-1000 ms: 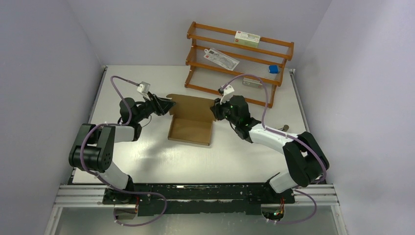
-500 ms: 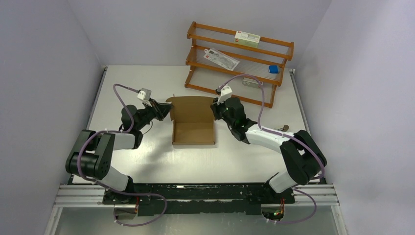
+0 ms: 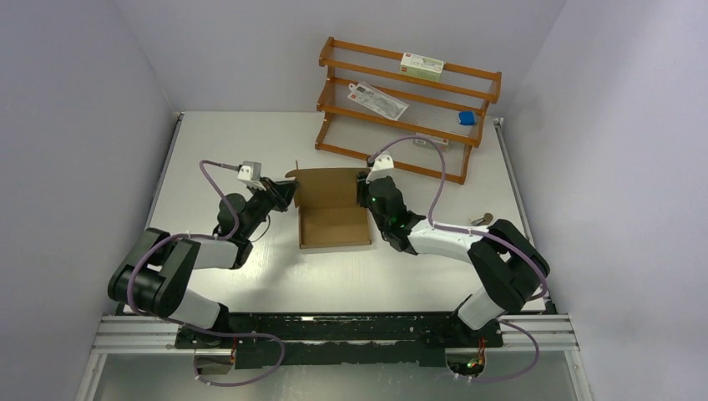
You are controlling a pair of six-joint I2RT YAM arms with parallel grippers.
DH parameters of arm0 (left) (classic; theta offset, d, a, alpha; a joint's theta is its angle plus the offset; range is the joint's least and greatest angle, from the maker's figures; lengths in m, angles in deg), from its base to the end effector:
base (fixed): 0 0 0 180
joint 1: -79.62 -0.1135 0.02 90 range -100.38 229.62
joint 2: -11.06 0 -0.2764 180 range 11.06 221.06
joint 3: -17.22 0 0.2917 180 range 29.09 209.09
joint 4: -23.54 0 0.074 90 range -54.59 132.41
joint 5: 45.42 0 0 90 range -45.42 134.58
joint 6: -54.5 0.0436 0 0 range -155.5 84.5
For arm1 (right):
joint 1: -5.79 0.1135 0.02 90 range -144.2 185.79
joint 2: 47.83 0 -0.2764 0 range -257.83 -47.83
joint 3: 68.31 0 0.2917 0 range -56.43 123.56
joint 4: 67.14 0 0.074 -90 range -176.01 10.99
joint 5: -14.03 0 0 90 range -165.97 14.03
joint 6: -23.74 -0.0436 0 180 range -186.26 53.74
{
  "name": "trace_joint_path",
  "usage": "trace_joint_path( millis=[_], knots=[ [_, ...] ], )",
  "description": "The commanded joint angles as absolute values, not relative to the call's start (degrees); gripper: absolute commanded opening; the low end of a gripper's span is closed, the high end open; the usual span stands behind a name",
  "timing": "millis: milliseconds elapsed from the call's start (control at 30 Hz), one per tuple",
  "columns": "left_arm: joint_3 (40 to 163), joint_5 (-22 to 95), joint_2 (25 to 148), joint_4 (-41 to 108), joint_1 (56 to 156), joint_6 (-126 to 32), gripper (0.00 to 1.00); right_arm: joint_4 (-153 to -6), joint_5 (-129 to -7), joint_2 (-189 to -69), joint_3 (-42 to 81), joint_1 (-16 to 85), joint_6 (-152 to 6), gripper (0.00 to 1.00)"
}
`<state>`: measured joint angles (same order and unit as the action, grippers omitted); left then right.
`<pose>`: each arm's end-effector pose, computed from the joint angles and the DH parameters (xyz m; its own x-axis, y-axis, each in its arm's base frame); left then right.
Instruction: Fold the paper box
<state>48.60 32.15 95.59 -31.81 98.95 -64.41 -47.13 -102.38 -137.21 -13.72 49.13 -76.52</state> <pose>0.2659 -0.1032 0.1597 -0.2227 -0.4222 -0.8787 0.4781 0.7382 -0.4758 0.2794 0.2370 0.1946 -0.2363 -0.0037 -0.9717 -0.2640 0.9626 0.0606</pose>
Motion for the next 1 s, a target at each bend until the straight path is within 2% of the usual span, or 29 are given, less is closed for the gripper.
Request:
trace_joint_path(
  millis=[0,267,500,667,767,867,967],
  knots=[
    [48.0,31.7,94.0,-30.6,100.6,-63.5,0.19,-46.4,-102.8,-135.9,-15.9,50.1,-77.5,0.42],
    [50.5,30.5,91.8,-20.8,100.6,-56.0,0.29,-45.0,-95.4,-133.6,-19.6,47.1,-74.1,0.44],
    [53.0,30.3,90.2,-12.0,100.5,-48.4,0.48,-45.9,-88.1,-132.7,-21.1,43.1,-70.7,0.49],
    [54.2,27.7,91.6,-11.0,100.3,-46.5,0.45,-45.2,-84.1,-133.7,-21.4,41.7,-69.1,0.49],
    [54.6,27.0,91.7,-9.6,100.3,-45.5,0.37,-45.6,-83.1,-134.3,-21.2,41.5,-69.1,0.44],
    [54.3,28.1,90.9,-8.7,100.3,-45.0,0.28,-45.0,-83.2,-134.1,-21.7,41.5,-69.5,0.33],
    [54.4,28.4,90.4,-7.6,100.3,-45.2,0.20,-45.4,-83.7,-134.5,-21.4,41.6,-70.4,0.28]
  ],
)
